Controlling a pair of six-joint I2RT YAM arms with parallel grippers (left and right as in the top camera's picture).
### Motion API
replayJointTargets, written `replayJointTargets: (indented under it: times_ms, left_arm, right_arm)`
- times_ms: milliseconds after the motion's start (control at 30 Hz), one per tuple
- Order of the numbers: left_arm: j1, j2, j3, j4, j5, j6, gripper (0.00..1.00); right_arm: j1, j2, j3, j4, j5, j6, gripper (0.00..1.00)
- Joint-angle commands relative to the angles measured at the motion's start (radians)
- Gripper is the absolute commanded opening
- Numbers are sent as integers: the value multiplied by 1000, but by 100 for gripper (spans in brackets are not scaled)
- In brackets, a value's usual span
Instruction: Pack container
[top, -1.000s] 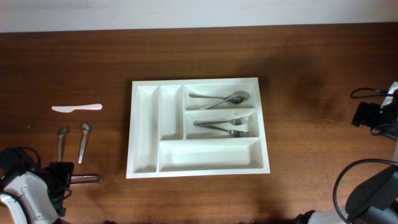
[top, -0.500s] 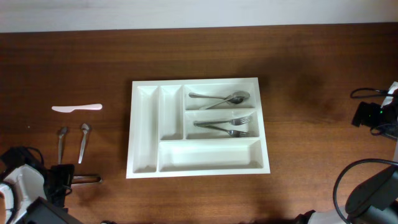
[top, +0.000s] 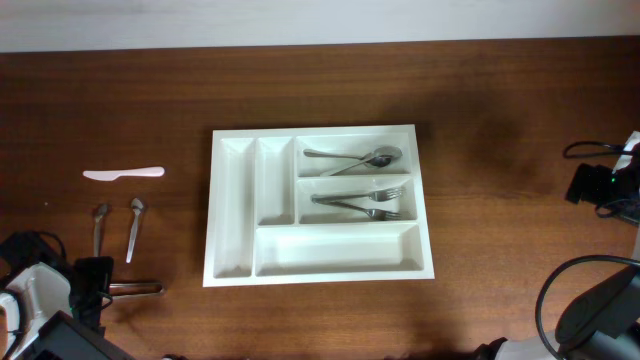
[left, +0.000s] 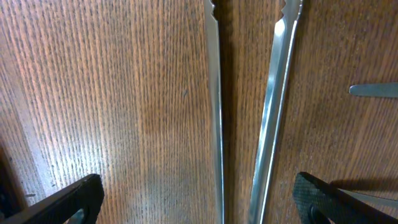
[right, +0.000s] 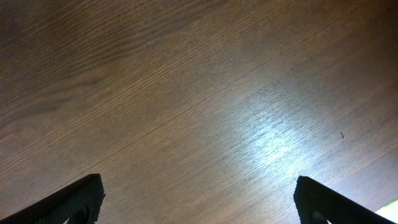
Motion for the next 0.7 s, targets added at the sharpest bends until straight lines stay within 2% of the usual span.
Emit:
replayJointTargets:
  times_ms: [0, 333, 667]
  left_arm:
    - [6, 27, -8, 9, 14, -3, 99]
    - [6, 121, -8, 31, 15, -18, 99]
    - [6, 134, -8, 74, 14, -18, 99]
  right_arm:
    - [-4, -7, -3, 3, -1, 9, 99]
    - [-5, -7, -3, 3, -1, 9, 99]
    - [-5, -7, -3, 3, -1, 9, 99]
